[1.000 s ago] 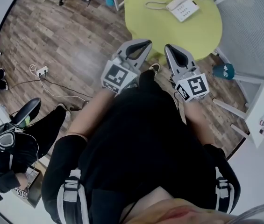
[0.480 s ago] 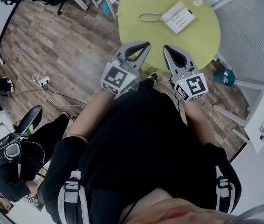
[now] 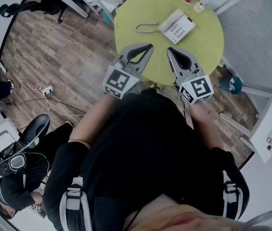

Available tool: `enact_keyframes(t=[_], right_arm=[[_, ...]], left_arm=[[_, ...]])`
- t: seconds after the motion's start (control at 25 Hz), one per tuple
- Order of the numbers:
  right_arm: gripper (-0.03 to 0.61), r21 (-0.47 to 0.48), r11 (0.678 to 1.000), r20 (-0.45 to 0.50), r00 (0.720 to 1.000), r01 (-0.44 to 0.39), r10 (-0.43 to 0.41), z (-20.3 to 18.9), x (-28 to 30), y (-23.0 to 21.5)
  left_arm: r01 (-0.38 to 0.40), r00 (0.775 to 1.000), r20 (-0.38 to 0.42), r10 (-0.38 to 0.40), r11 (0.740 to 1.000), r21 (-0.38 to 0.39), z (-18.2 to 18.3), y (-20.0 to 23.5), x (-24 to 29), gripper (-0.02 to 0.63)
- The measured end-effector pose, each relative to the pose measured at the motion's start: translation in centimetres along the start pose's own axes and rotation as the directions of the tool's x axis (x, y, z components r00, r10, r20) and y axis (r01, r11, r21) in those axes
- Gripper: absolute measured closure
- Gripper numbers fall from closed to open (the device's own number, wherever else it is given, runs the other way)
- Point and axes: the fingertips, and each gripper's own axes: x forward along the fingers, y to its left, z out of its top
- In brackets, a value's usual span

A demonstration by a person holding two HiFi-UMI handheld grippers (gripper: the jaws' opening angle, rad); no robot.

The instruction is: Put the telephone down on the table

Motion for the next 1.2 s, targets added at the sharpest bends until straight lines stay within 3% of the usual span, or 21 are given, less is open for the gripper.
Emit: enact_keyframes(t=[0.36,0.68,0.88,1.2], right_arm=[[0.560,0.014,1.000,-0.018,1.000,0.014,-0.013,-0.1,1.6,-3.7],[0.560,0.027,0.990,-0.043,0.990,0.135,-0.134,-0.5,5.5,-7.1],[0.560,0.060,0.960,-0.077,0.960,0.275,-0.270,-1.2,8.6,-9.9],[0.560,0.124,0.869,-0.127,0.877,0.478,-0.464,-2.9,12.7,-13.7]], left_arm=[[0.009,1.000,-0.010,-0.009,1.000,0.005,0.4,2.1,3.6,0.603],[0.127,0.992,-0.012,-0.127,0.992,0.008,-0.2,6.9,7.3,0.603],[0.269,0.963,-0.033,-0.268,0.963,0.012,-0.6,10.0,10.0,0.603],[0.442,0.896,-0.059,-0.440,0.897,0.025,-1.8,14.7,13.6,0.603]])
